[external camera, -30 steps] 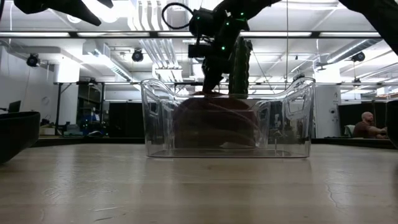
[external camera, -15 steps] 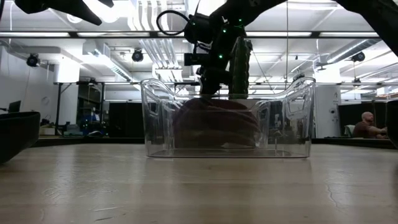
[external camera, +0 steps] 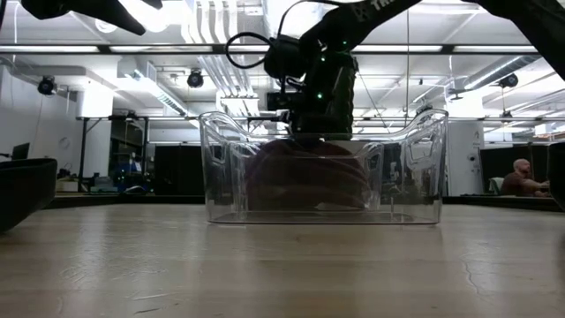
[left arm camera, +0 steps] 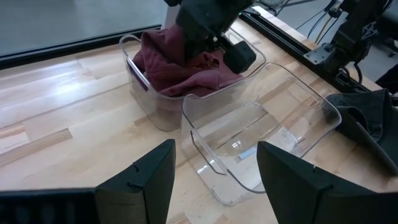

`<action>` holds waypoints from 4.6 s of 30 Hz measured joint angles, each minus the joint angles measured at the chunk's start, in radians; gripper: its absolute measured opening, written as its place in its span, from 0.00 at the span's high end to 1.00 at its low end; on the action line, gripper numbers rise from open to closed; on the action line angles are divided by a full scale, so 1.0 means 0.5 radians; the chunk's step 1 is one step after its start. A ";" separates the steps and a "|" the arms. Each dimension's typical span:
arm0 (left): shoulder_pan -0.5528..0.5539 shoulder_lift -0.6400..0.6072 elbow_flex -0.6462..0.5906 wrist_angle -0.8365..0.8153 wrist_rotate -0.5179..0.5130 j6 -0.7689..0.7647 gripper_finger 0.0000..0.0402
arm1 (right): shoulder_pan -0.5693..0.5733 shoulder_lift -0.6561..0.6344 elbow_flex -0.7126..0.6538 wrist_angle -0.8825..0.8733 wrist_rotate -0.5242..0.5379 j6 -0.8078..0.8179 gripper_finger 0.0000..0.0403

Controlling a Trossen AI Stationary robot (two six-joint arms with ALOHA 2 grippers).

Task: Pick & Place hat
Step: Put the red cap into the top transparent bin, then put the right black cap into the bottom transparent bin

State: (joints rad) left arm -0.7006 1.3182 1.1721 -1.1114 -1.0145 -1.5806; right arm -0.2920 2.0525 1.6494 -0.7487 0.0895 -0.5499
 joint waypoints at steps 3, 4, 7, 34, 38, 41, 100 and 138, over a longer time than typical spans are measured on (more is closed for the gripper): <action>0.000 0.000 -0.001 0.021 0.000 0.000 0.46 | -0.001 0.000 -0.020 0.023 -0.011 0.000 0.97; 0.000 0.000 -0.001 0.031 -0.001 0.000 0.46 | -0.002 0.000 -0.024 0.023 -0.037 0.000 0.97; 0.000 0.000 -0.001 0.046 0.000 0.000 0.46 | -0.001 0.000 -0.027 0.030 -0.085 -0.001 0.97; 0.000 0.000 -0.001 0.113 0.000 0.054 0.46 | -0.008 0.113 -0.115 0.008 -0.240 -0.061 0.97; -0.001 0.000 -0.001 0.115 0.000 0.067 0.46 | -0.007 0.102 -0.112 0.000 -0.242 -0.057 0.97; -0.001 0.000 0.000 0.115 0.000 0.071 0.46 | -0.006 0.081 -0.093 -0.030 -0.252 -0.043 0.97; -0.002 0.000 -0.124 0.259 0.016 0.343 0.46 | 0.950 -1.002 0.298 -1.646 -0.112 1.765 0.97; -0.002 0.000 -0.188 0.308 0.031 0.381 0.46 | 2.085 -1.690 -1.067 -0.994 -0.856 4.445 0.97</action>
State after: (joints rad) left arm -0.7013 1.3182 1.0782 -0.9573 -0.9993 -1.3899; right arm 0.7506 1.2076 1.1159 -1.2457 -0.3386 1.6726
